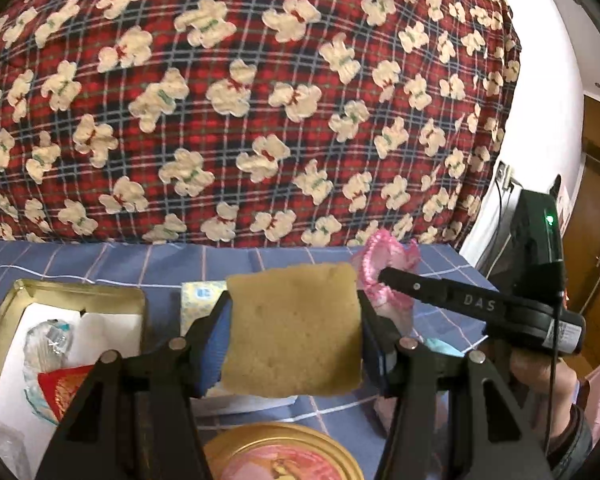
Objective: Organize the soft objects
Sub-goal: 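Lift and carry the white cloth and yellow sponge over the gold tray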
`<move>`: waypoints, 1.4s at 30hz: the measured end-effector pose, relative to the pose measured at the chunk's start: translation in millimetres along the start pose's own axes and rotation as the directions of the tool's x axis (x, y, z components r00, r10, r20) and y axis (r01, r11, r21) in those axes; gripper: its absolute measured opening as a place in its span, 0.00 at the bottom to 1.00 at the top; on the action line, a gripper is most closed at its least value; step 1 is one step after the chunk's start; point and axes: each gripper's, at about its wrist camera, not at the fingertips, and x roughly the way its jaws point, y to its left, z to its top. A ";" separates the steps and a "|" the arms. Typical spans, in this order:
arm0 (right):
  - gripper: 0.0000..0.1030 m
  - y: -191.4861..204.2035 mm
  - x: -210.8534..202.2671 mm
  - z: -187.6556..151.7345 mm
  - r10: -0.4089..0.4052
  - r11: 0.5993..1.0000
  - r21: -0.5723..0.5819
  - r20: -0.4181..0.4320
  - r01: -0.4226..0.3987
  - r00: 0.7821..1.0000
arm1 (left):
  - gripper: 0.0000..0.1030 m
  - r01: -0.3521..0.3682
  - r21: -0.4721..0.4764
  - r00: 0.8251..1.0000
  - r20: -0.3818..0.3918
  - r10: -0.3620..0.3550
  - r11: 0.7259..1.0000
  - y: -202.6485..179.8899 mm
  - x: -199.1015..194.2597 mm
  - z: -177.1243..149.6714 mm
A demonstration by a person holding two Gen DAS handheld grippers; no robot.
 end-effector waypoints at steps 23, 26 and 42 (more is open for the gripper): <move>0.25 52.7 -23.4 -10.1 0.072 0.987 -0.154 0.234 -0.037 0.970 | 0.55 -0.117 -0.063 0.984 0.130 0.125 0.991 24.3 -26.7 6.5; 0.25 57.3 -23.1 -11.8 0.083 0.985 -0.166 0.242 -0.043 0.967 | 0.55 -0.116 -0.077 0.981 0.144 0.126 0.990 27.2 -29.7 6.4; 0.25 83.5 -29.9 -20.2 0.126 0.972 -0.230 0.305 -0.056 0.944 | 0.55 -0.211 -0.116 0.950 0.208 0.231 0.971 39.0 -44.7 5.7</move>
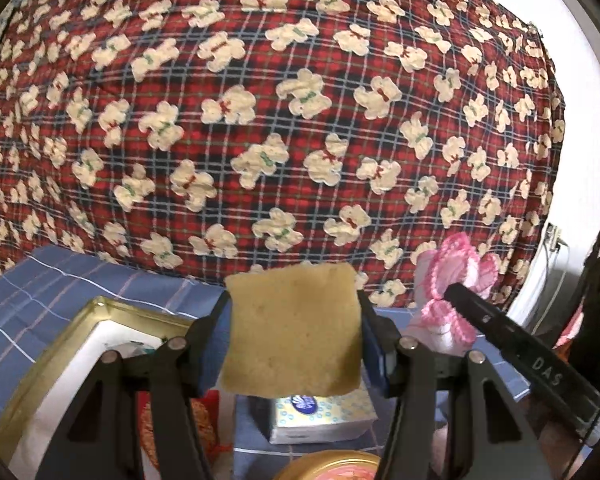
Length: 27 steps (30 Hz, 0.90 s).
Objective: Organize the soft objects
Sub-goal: 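Lift and carry the white cloth and yellow sponge over the gold tray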
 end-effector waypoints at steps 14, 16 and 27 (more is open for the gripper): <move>0.26 24.2 3.5 2.0 0.006 0.999 -0.044 0.040 -0.004 0.999 | 0.55 -0.091 -0.011 0.994 0.058 0.091 0.996 15.5 -13.7 3.5; 0.26 26.7 2.4 3.7 0.002 0.999 -0.046 0.059 0.001 0.998 | 0.55 -0.108 -0.014 0.992 0.059 0.109 0.994 17.6 -13.7 3.5; 0.26 34.7 23.0 6.3 -0.002 0.999 -0.046 0.029 0.003 1.000 | 0.55 -0.174 -0.031 0.984 0.027 0.175 0.984 32.4 -8.0 3.5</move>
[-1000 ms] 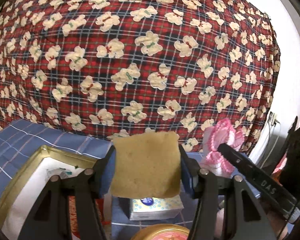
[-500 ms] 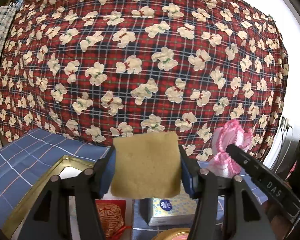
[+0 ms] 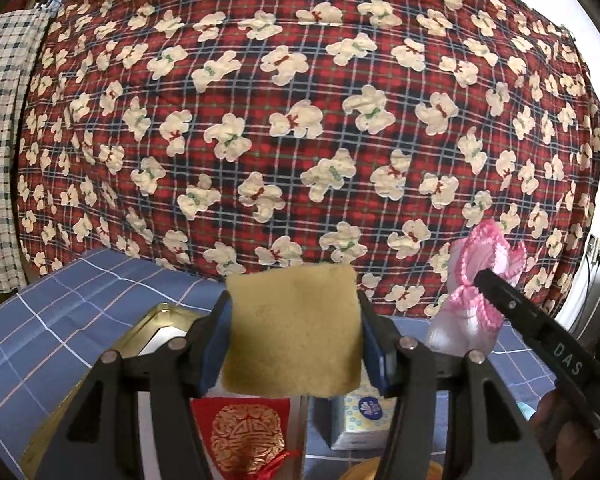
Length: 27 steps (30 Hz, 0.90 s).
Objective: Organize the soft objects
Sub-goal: 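Lift and carry the white cloth and yellow sponge over the gold tray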
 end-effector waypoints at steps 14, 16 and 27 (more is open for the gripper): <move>0.27 23.5 22.2 11.5 0.051 0.998 0.037 0.040 -0.052 0.998 | 0.55 -0.100 -0.038 0.995 0.017 0.101 0.994 21.7 -0.8 1.1; 0.27 25.2 23.9 8.8 0.056 0.998 0.030 0.033 -0.057 0.998 | 0.55 -0.120 -0.036 0.992 0.031 0.121 0.992 23.4 -2.5 2.2; 0.28 38.9 23.6 3.6 0.112 0.994 0.010 0.004 -0.113 0.994 | 0.55 -0.181 -0.063 0.982 0.035 0.184 0.981 35.8 -4.8 2.1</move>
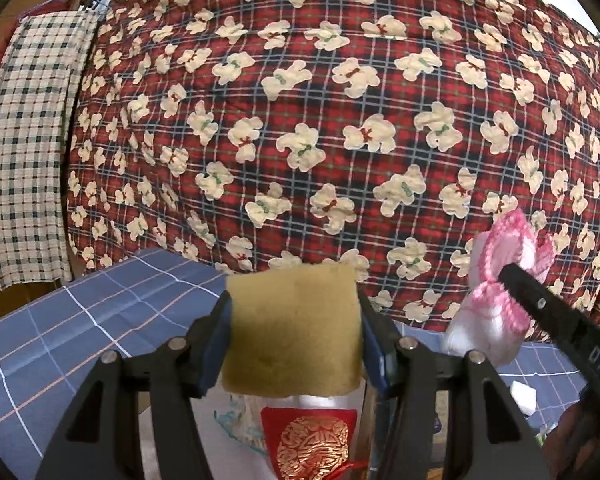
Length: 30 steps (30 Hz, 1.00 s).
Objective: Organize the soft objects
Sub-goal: 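Lift and carry the white cloth and yellow sponge over the gold tray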
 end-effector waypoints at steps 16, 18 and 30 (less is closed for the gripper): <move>0.29 43.3 14.7 -20.0 0.087 0.986 -0.134 -0.111 -0.101 0.990 | 0.55 -0.032 -0.068 0.998 -0.063 0.028 0.997 26.9 2.1 -1.6; 0.29 45.1 15.6 -21.4 0.088 0.984 -0.141 -0.117 -0.105 0.989 | 0.55 -0.035 -0.074 0.997 -0.078 0.029 0.997 29.3 4.0 -2.8; 0.29 62.0 21.9 -30.6 0.113 0.972 -0.185 -0.181 -0.146 0.977 | 0.55 -0.060 -0.103 0.988 -0.149 0.044 0.993 43.9 13.0 -10.3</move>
